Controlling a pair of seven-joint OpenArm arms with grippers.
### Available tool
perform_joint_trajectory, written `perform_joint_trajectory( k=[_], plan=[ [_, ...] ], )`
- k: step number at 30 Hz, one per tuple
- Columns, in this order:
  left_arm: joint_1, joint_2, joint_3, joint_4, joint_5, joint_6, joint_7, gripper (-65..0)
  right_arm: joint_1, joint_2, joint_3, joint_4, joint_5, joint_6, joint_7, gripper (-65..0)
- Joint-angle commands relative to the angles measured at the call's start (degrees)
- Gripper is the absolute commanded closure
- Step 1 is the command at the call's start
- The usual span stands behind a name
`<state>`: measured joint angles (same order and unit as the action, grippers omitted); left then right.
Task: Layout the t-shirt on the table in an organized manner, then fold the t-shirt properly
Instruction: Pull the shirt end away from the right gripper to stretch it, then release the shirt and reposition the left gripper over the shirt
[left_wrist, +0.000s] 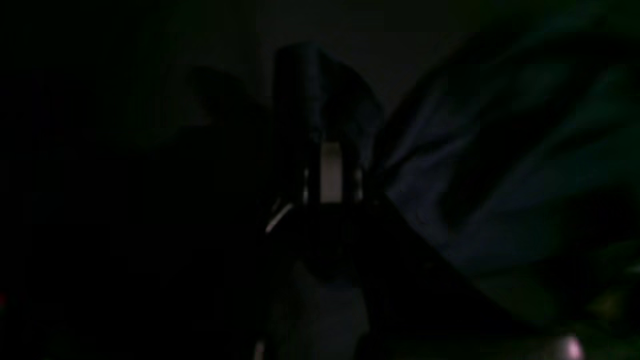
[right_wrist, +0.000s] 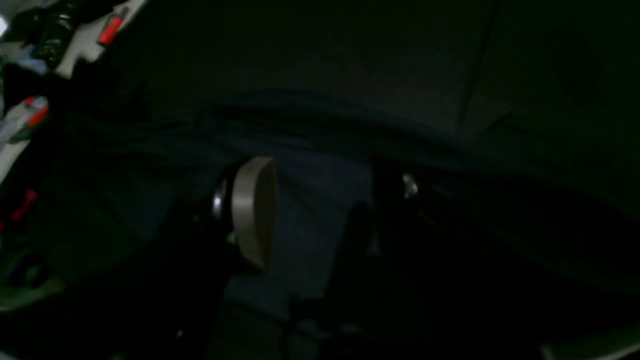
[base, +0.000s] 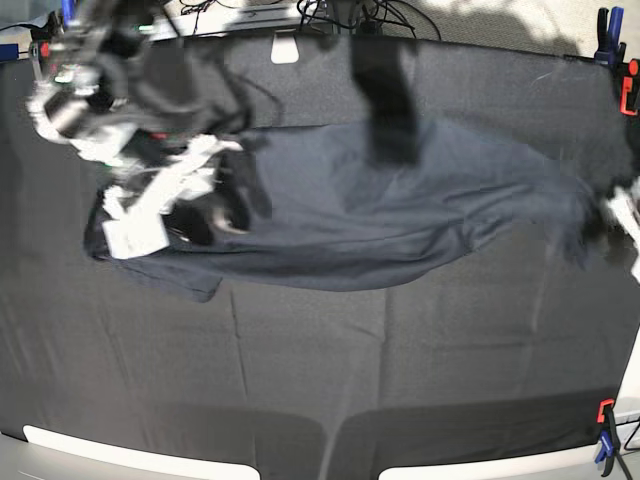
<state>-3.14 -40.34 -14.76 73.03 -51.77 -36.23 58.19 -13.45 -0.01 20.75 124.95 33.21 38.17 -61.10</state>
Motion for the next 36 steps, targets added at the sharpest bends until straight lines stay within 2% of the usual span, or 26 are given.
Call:
perform_joint_trajectory(
  k=[1, 4, 6, 11, 14, 16, 21, 29, 32, 33, 34, 36],
  plan=[
    [0.68, -0.72, -0.57, 3.78, 2.60, 1.99, -3.26, 0.0, 0.35, -0.31, -1.22, 1.95, -0.20, 1.83, 2.12, -30.5],
    [6.16, 1.33, -0.57, 12.87, 13.44, 10.12, -7.28, 0.0, -1.36, -0.46, -5.57, 4.13, -3.87, 1.83, 2.64, -30.5],
    [9.46, 2.47, -0.57, 18.82, 17.31, 14.62, -7.76, 0.0, -3.26, -0.46, -8.28, 5.29, -7.13, 1.83, 3.17, -30.5],
    [17.53, 4.76, -0.57, 31.58, 25.83, 21.86, -8.00, 0.0, -9.51, -0.44, -11.85, 5.99, -16.39, 1.83, 7.87, -30.5],
    [22.40, 6.19, -0.57, 37.18, 30.32, 24.83, -8.83, 0.0, -12.07, -0.28, -11.72, 5.99, -17.29, 1.83, 8.17, -30.5],
    [25.77, 7.41, -0.57, 40.09, 32.48, 25.79, -8.79, 0.0, -12.92, -0.28, -11.72, 5.99, -17.88, 1.83, 8.17, -30.5],
    [33.11, 10.54, -0.57, 44.13, 37.86, 25.77, -8.81, 0.0, -13.07, -0.28, -11.72, 5.99, -18.08, 1.83, 8.22, -30.5],
    [34.27, 10.95, -0.57, 44.28, 38.27, 25.77, -10.25, 0.0, -12.57, -0.02, -11.72, 5.99, -18.58, 1.83, 8.41, -30.5],
    [34.27, 10.95, -0.57, 44.28, 38.27, 25.77, -10.29, -24.3, -11.56, 0.04, -11.72, 5.97, -21.62, 1.83, 8.41, -30.5],
    [34.27, 10.95, -0.57, 44.28, 38.27, 25.77, -10.32, -30.1, -11.10, 0.04, -11.72, 5.97, -22.67, 1.83, 8.39, -30.5],
    [34.25, 10.93, -0.57, 44.28, 38.27, 25.77, -10.34, -33.9, -10.54, 0.09, -11.72, 5.97, -23.06, 1.83, 8.41, -30.5],
    [33.94, 10.93, -0.57, 44.41, 38.36, 25.77, -10.78, -35.4, -9.31, 0.68, -11.67, 5.97, -22.97, 1.83, 8.55, -30.5]
  ],
)
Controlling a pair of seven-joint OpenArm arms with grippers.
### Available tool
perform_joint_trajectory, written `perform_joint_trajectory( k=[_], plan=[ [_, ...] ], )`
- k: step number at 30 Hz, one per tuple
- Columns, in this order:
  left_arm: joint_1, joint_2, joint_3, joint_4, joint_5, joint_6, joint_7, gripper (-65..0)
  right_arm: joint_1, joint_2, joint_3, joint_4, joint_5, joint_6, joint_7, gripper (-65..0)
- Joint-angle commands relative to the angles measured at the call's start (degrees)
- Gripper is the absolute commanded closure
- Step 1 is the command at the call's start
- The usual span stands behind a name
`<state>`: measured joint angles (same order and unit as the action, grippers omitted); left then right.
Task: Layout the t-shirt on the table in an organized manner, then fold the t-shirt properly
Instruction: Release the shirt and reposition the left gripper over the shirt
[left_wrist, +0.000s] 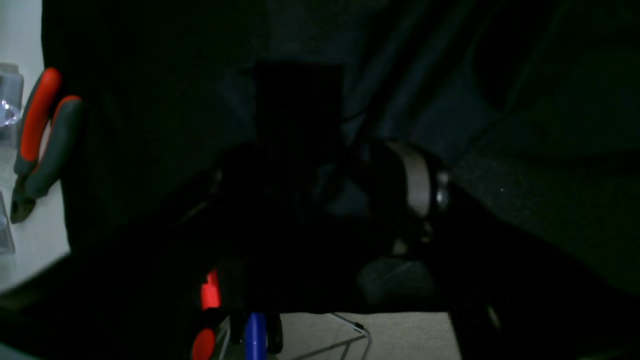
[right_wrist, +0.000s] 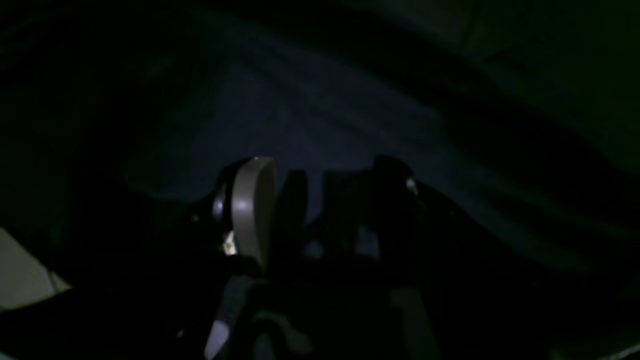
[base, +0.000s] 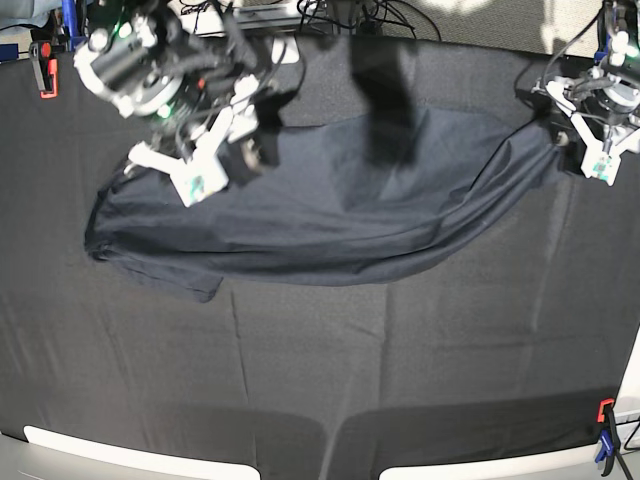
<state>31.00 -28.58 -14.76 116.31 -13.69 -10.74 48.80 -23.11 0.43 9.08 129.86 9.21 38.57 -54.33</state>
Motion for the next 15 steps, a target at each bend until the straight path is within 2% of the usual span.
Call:
perform_joint_trajectory(
  k=[1, 10, 12, 15],
  plan=[
    [-0.70, -0.81, -0.57, 1.31, 0.37, 0.31, -1.33, -35.4, 1.11, 0.42, 0.09, 1.05, 0.96, 1.43, 1.99, -30.5],
    [-9.38, -0.83, -0.57, 10.71, 1.33, 1.05, -1.57, -35.4, 6.25, 0.52, 4.94, 1.01, 3.41, 1.43, 2.67, -30.5],
    [-11.74, -0.81, -0.57, 10.95, -1.88, -1.38, -3.34, -35.4, 6.25, 0.52, 6.01, 1.01, 3.37, 1.43, 2.16, -30.5],
    [-15.10, -0.81, -0.39, 9.27, -10.95, -6.88, -3.63, -35.5, 6.23, 0.52, 8.66, 1.01, 3.37, 1.43, 1.88, -30.5]
  ],
)
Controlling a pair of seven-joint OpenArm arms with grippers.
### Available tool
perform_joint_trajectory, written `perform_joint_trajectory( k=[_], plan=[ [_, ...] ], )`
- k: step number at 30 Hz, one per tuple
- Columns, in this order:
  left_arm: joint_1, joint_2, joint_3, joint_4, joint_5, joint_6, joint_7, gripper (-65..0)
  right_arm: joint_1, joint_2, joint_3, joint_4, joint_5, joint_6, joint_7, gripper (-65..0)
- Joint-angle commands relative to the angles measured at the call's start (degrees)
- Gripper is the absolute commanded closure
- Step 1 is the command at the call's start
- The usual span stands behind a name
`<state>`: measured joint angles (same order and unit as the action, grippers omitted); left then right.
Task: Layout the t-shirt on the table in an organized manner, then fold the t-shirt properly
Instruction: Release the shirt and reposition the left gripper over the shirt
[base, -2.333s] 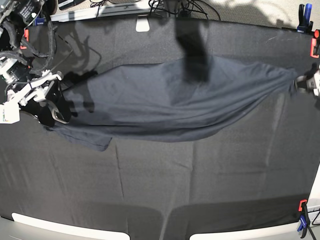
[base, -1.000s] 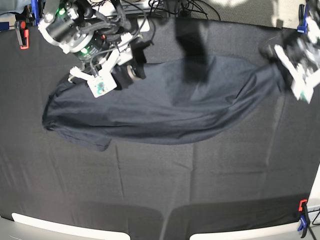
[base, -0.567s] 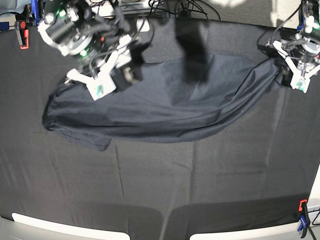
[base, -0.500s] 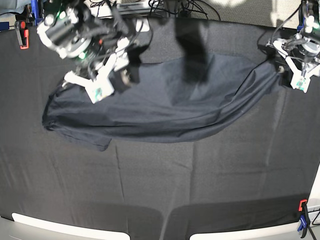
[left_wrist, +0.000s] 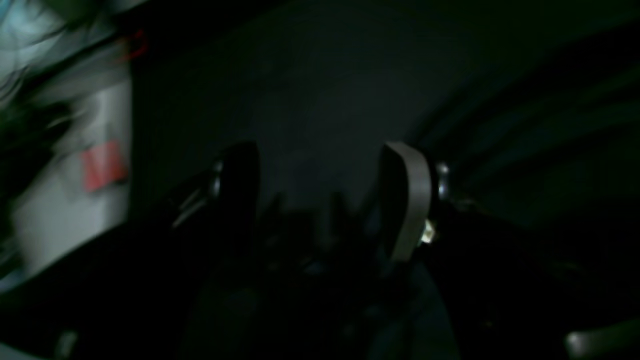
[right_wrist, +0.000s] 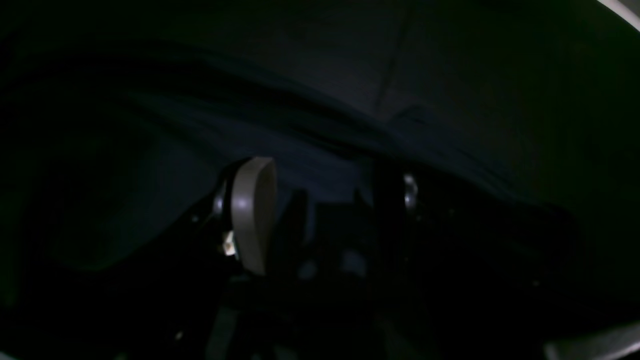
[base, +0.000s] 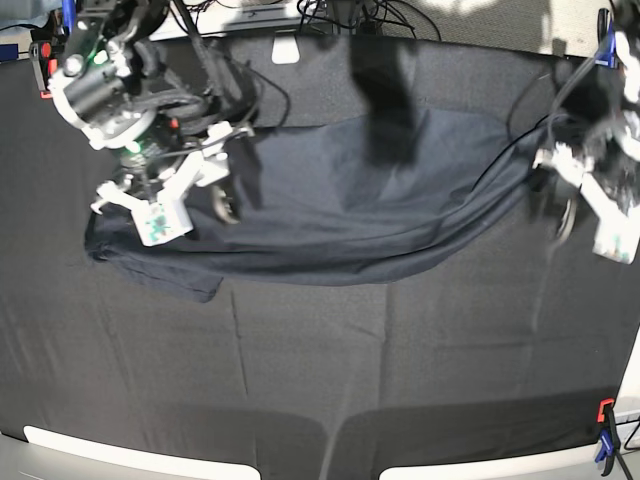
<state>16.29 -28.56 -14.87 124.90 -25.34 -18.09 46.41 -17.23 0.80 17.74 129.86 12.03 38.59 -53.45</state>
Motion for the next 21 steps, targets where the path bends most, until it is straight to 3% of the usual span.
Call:
perform_joint_trajectory(
  k=[1, 5, 8, 11, 14, 15, 21],
  plan=[
    [-1.29, -0.83, -0.04, -0.26, -1.60, -0.24, -1.27, -35.4, 0.33, 0.15, 1.18, 1.01, 0.55, 1.41, 0.74, -30.5],
    [-5.29, -0.83, 4.17, -6.05, -2.80, -1.25, -1.07, -35.4, -0.13, 0.15, 7.23, 1.01, 1.18, 1.41, 0.20, -30.5],
    [-8.83, -0.83, 11.08, -11.76, -2.71, -2.86, -1.09, -35.4, -0.09, 0.13, 11.93, 1.01, 6.54, 1.41, -0.96, -30.5],
    [-13.25, -0.81, 20.00, -17.09, 1.97, -2.89, -1.29, -35.4, -0.07, 0.13, 15.04, 1.01, 9.99, 1.41, -2.05, -30.5],
    [-17.42, -0.83, 26.82, -20.92, 10.21, 3.67, -2.56, -35.4, -0.09, 0.15, 16.50, 1.01, 10.97, 1.41, -2.12, -30.5],
    [-18.58, -0.83, 28.48, -22.01, 11.80, 4.44, -2.54, -35.4, -0.09, 0.15, 16.55, 1.01, 10.95, 1.41, -2.12, -30.5],
    [-21.55, 1.07, 35.76, -29.83, 12.76, 4.63, -2.21, -35.4, -0.07, 0.15, 16.44, 1.01, 10.95, 1.41, -2.12, -30.5]
  ],
)
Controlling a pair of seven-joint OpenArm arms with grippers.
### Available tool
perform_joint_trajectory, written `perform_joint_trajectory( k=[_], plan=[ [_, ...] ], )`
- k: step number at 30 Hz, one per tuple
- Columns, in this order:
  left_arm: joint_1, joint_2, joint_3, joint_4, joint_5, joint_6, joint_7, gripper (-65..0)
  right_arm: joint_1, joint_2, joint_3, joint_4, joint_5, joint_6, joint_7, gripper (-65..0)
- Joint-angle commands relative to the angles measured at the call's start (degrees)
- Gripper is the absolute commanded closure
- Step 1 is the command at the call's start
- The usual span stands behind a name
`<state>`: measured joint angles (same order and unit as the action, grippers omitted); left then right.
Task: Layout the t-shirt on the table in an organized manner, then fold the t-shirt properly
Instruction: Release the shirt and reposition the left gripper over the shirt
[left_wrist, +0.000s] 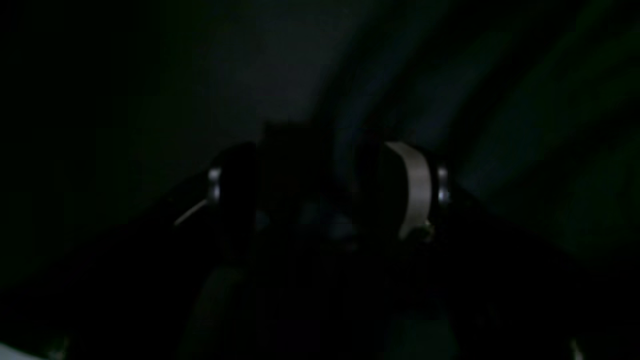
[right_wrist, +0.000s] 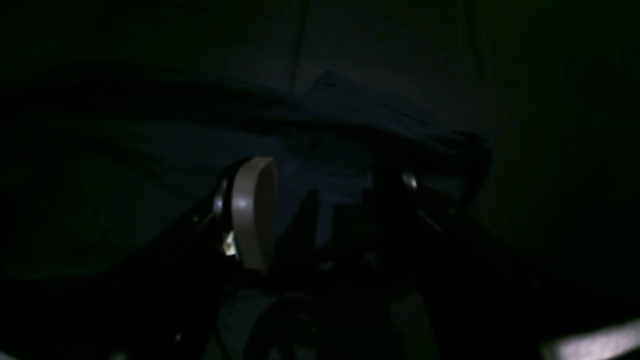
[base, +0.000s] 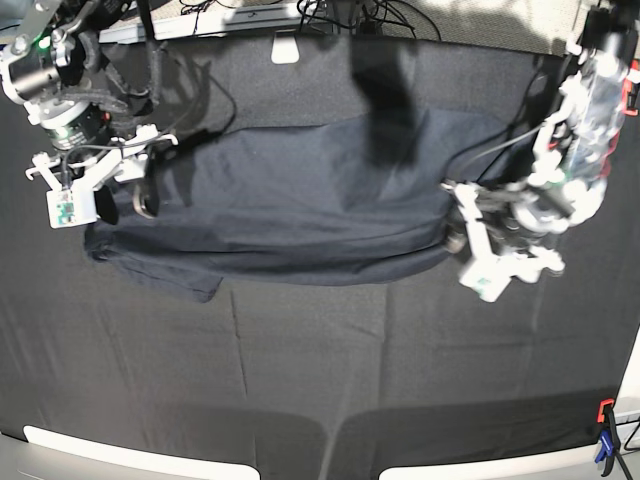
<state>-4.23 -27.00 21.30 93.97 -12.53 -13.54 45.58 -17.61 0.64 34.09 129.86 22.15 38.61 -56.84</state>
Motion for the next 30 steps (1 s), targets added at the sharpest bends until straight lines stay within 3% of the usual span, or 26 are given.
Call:
perform_joint_trajectory(
  k=[1, 11, 20, 23, 30],
  plan=[
    [-0.98, 0.00, 0.17, 0.57, 0.59, 0.07, -0.55, -35.4, 0.31, 0.28, 0.09, 1.01, 0.83, 1.39, 1.27, -30.5],
    [-1.49, 0.63, 0.61, 0.42, 6.93, 0.28, -3.50, -30.7, 0.31, 0.28, 0.09, 1.01, 1.09, 1.39, 1.29, -30.5],
    [-1.49, 0.61, 0.61, 0.33, 6.97, 0.26, -7.23, 0.0, 0.31, 0.28, 0.09, 1.01, 1.05, 1.39, 1.29, -30.5],
    [-1.51, 0.61, 0.61, 0.33, 7.56, 0.24, -9.62, 0.0, 0.31, 0.28, 0.09, 1.01, 1.05, 1.39, 1.29, -30.5],
    [-4.11, 0.61, 0.59, 0.33, 18.58, 0.31, -12.66, 0.0, 0.31, 0.28, 0.09, 1.01, 1.07, 1.39, 1.51, -30.5]
  ],
)
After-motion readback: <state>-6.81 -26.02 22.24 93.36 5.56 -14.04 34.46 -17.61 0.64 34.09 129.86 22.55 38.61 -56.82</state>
